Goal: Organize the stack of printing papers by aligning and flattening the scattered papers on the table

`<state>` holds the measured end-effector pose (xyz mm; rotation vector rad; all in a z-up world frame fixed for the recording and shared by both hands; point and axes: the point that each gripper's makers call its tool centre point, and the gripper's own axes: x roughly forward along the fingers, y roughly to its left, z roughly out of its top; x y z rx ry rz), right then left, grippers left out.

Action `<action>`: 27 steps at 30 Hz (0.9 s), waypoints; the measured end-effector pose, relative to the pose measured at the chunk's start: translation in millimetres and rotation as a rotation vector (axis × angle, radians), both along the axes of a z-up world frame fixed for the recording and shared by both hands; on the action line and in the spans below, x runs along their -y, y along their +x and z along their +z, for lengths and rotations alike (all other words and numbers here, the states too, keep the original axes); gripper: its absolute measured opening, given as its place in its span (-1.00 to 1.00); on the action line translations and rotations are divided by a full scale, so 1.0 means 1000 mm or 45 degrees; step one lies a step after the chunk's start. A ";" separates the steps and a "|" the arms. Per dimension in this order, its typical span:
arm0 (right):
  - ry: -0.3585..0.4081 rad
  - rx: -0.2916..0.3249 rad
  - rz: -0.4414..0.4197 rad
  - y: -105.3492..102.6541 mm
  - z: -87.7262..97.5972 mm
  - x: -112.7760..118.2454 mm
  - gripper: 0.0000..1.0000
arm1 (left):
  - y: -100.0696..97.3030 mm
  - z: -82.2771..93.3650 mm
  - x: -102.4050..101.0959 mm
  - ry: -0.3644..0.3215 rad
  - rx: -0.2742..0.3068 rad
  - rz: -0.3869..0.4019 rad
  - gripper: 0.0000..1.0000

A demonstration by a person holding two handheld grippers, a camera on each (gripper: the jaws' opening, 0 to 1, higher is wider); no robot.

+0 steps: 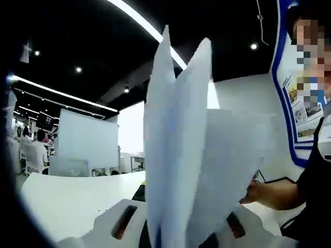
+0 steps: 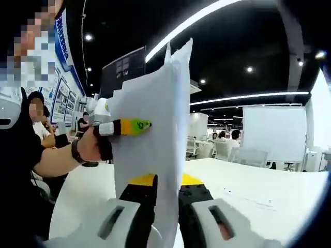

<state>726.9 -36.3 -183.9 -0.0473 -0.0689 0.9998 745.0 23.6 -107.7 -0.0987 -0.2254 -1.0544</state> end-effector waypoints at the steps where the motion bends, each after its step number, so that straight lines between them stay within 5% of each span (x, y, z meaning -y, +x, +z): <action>1: 0.002 -0.011 0.003 0.001 -0.002 0.001 -0.61 | 0.000 -0.001 0.001 0.008 0.003 -0.003 -0.45; 19: -0.017 -0.133 -0.025 0.023 -0.035 -0.008 -0.37 | 0.015 -0.016 0.007 -0.005 -0.053 0.001 -0.08; 27: -0.032 -0.146 -0.025 0.025 -0.042 -0.011 -0.33 | 0.007 -0.025 0.016 0.044 -0.031 -0.049 -0.38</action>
